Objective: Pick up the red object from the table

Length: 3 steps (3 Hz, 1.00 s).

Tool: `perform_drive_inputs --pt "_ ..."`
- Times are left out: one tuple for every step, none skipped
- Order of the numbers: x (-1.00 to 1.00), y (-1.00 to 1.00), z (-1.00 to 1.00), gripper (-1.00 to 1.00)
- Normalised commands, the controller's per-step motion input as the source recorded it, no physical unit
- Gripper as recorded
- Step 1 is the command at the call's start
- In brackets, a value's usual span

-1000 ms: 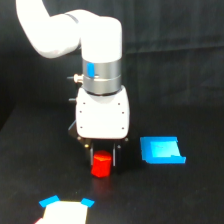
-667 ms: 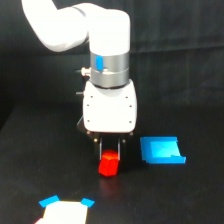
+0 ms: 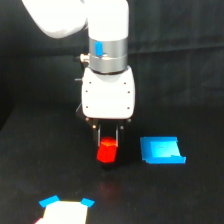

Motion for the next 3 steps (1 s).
perform_drive_inputs --pt "-0.04 -1.0 1.0 0.07" --pt "1.0 0.42 1.0 -1.0" --pt "0.1 0.27 0.76 -0.25"
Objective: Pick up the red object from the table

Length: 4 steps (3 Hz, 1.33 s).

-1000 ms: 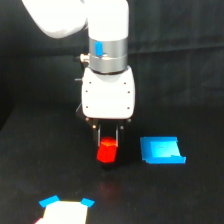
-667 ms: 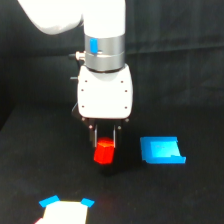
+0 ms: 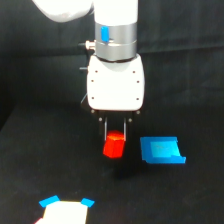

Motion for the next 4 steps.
perform_drive_inputs --pt "0.16 1.0 1.0 -0.81" --pt "-0.01 0.07 1.0 -0.76" --pt "-0.63 -0.59 1.0 -1.0" --pt "-0.49 -1.0 0.85 -1.0"
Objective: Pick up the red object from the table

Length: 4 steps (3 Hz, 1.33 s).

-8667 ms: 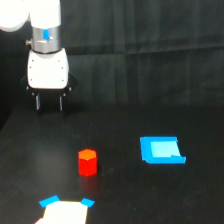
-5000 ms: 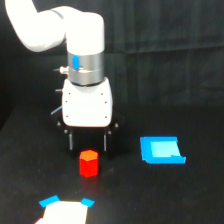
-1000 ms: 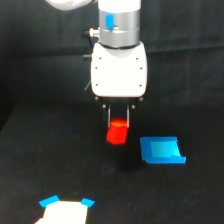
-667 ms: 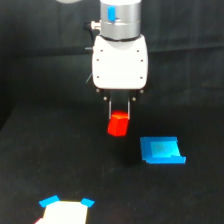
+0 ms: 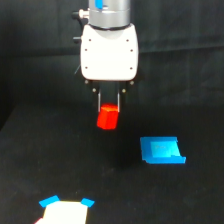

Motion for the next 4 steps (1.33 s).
perform_drive_inputs --pt "-0.64 -0.89 0.33 -1.0" --pt "-0.61 -0.75 0.03 -1.0" --pt "0.02 0.84 0.27 -0.79" --pt "-0.01 0.49 -0.37 -1.0"
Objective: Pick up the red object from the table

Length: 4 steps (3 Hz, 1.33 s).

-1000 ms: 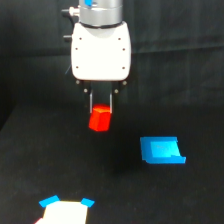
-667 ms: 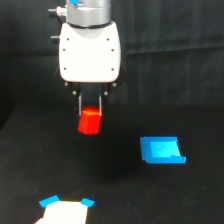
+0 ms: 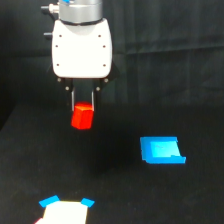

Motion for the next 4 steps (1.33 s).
perform_drive_inputs --pt "-0.02 -0.03 -0.14 -1.0" --pt "0.08 0.61 0.16 -1.0" --pt "0.16 0.5 -0.24 -1.0" --pt "0.06 -0.14 -0.27 -1.0"
